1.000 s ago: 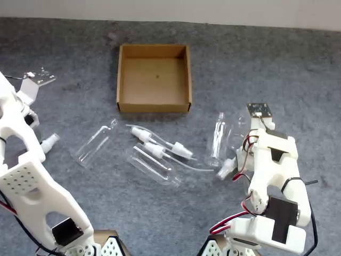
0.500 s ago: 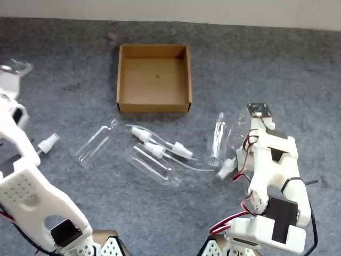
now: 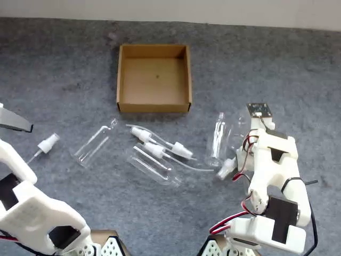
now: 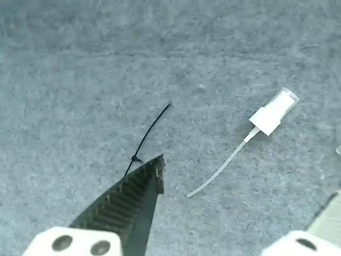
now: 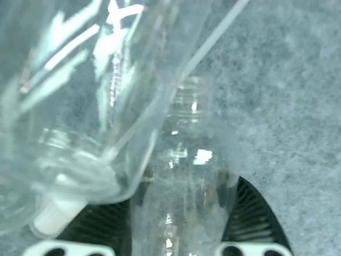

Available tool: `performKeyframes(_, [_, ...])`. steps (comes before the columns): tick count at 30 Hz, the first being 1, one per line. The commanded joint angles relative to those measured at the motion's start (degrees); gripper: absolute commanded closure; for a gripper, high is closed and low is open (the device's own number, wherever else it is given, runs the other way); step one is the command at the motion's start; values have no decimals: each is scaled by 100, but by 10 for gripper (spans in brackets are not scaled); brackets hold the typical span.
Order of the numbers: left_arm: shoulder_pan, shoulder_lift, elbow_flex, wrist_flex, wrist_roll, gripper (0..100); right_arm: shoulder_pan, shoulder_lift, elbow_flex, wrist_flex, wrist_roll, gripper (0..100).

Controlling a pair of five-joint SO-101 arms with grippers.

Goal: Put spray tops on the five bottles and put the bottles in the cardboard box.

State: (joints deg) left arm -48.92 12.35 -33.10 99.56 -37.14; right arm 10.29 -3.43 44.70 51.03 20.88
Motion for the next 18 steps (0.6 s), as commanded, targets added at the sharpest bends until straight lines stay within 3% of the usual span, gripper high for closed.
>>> performKeyframes(1, [-163,-330,-259,62,18,697,-268,101,57,22,88,896])
performKeyframes(6, [-171,-347,-259,79,-299,692,-268,101,57,22,88,896])
performKeyframes(11, [-189,-365,-259,70,-316,624,-268,101,57,22,88,896])
performKeyframes(18, [-171,-365,-259,53,-316,893,-268,84,66,22,88,896])
